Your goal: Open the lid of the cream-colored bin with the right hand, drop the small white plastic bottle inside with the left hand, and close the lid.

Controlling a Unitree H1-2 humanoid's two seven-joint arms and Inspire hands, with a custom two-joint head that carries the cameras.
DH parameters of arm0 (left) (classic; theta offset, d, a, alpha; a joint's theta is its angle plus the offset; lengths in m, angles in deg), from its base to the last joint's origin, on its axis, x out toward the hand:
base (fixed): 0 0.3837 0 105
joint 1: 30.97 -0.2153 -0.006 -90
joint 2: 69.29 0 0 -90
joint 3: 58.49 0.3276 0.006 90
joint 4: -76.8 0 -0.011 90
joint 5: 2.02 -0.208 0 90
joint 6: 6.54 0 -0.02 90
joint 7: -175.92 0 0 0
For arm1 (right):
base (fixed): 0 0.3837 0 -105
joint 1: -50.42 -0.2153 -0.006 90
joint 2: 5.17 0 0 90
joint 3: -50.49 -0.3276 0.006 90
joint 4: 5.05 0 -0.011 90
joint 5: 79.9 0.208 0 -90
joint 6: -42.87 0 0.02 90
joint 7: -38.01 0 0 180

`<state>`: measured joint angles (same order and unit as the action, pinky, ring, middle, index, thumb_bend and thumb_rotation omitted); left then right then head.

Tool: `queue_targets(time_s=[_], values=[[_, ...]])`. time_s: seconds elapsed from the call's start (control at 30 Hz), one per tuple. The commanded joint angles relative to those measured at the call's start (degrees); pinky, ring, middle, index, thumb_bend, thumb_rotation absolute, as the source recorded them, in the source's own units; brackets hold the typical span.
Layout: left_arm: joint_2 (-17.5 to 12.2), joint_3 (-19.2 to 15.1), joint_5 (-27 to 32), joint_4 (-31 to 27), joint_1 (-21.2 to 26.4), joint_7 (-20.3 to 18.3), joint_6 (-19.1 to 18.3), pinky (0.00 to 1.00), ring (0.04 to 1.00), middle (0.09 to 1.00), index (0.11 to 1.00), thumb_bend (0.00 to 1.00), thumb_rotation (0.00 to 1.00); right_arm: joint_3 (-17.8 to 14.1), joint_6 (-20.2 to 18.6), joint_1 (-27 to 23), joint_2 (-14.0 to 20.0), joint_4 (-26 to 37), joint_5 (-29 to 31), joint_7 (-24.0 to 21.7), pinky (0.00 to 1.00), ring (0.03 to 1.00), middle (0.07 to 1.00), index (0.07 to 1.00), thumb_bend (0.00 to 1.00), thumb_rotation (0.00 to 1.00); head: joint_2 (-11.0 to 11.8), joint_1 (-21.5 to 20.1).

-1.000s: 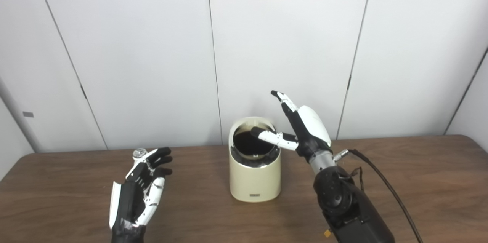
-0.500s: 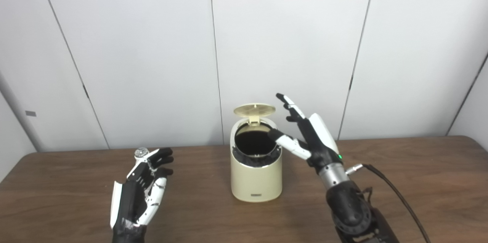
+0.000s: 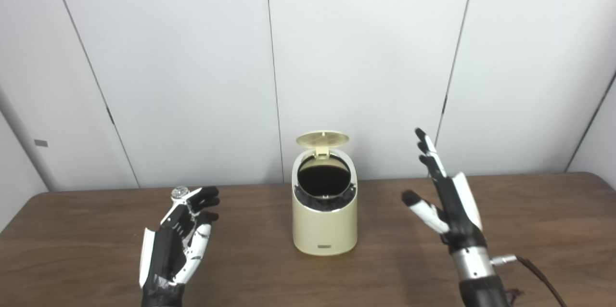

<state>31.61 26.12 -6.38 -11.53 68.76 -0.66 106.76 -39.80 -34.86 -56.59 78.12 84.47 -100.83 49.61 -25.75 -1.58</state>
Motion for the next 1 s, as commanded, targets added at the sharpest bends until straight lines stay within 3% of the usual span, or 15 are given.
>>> queue_targets(time_s=[0.0, 0.03, 0.07, 0.13, 0.17, 0.27, 0.43, 0.57, 0.77, 0.9, 0.97], values=[[-0.81, -0.1, 0.62, -0.58, 1.86, 0.06, 1.89, 0.63, 0.738, 0.766, 0.741, 0.27, 0.54, -1.35, 5.11, -0.02, 0.61, 0.34, 0.53, 2.4, 0.81, 0.902, 0.916, 0.885, 0.47, 0.94, 0.05, -0.13], [-0.9, -0.12, 0.76, -0.45, 1.89, -0.01, 2.0, 0.63, 0.739, 0.766, 0.741, 0.26, 0.54, -1.67, 5.88, 0.55, 0.69, 0.0, 0.16, 2.9, 0.77, 0.874, 0.89, 0.859, 0.36, 0.81, 0.1, -0.17], [-1.03, -0.11, 0.99, -0.34, 1.89, -0.14, 2.09, 0.63, 0.739, 0.767, 0.74, 0.26, 0.54, -2.15, 7.17, 1.44, 0.88, -0.53, -0.27, 3.73, 0.76, 0.864, 0.88, 0.85, 0.32, 0.77, 0.15, -0.25], [-1.23, -0.15, 1.41, -0.16, 1.88, -0.33, 2.21, 0.62, 0.742, 0.77, 0.742, 0.26, 0.54, -2.78, 9.62, 2.61, 1.18, -1.74, -0.45, 4.87, 0.71, 0.824, 0.835, 0.81, 0.27, 0.44, 0.22, -0.33], [-1.34, -0.19, 1.61, -0.09, 1.83, -0.41, 2.26, 0.62, 0.742, 0.77, 0.742, 0.25, 0.54, -3.05, 10.84, 3.14, 1.22, -2.39, -0.03, 5.19, 0.7, 0.812, 0.823, 0.799, 0.26, 0.34, 0.27, -0.3], [-1.78, -0.26, 1.95, -0.12, 1.61, -0.59, 2.21, 0.63, 0.741, 0.771, 0.742, 0.25, 0.54, -3.05, 14.17, 4.34, 1.52, -4.38, -0.99, 7.71, 0.64, 0.762, 0.791, 0.765, 0.25, 0.2, 0.07, -0.59], [-2.08, -0.35, 2.4, -0.26, 1.2, -0.56, 2.4, 0.63, 0.743, 0.776, 0.744, 0.25, 0.54, -3.52, 14.38, 5.68, 0.97, -5.72, -1.06, 8.81, 0.67, 0.764, 0.783, 0.762, 0.27, 0.21, -0.09, -0.91], [-1.94, -0.43, 2.89, -0.47, 1.14, -0.54, 1.71, 0.63, 0.744, 0.777, 0.747, 0.26, 0.55, -3.47, 14.21, 5.13, 0.79, -5.84, -0.87, 8.88, 0.67, 0.766, 0.787, 0.769, 0.27, 0.31, -0.14, -0.57], [-0.99, -0.83, 5.18, -1.95, 1.6, -0.16, 0.97, 0.63, 0.731, 0.764, 0.739, 0.27, 0.51, -3.77, 14.03, 4.82, 0.9, -6.54, -1.67, 9.3, 0.66, 0.761, 0.78, 0.766, 0.25, 0.24, 0.22, -0.04], [-1.24, -1.01, 10.82, -6.63, 1.83, -1.54, -1.65, 0.64, 0.727, 0.764, 0.737, 0.35, 0.54, -3.9, 13.64, 4.84, 1.03, -6.4, -1.4, 8.96, 0.67, 0.767, 0.786, 0.768, 0.25, 0.26, 0.18, 0.47], [-1.77, -1.64, 12.35, -10.27, 2.26, -1.68, -3.1, 0.65, 0.737, 0.772, 0.746, 0.46, 0.49, -4.07, 13.29, 4.83, 1.0, -6.17, -1.64, 9.04, 0.68, 0.77, 0.787, 0.767, 0.25, 0.25, 0.23, 0.63]])
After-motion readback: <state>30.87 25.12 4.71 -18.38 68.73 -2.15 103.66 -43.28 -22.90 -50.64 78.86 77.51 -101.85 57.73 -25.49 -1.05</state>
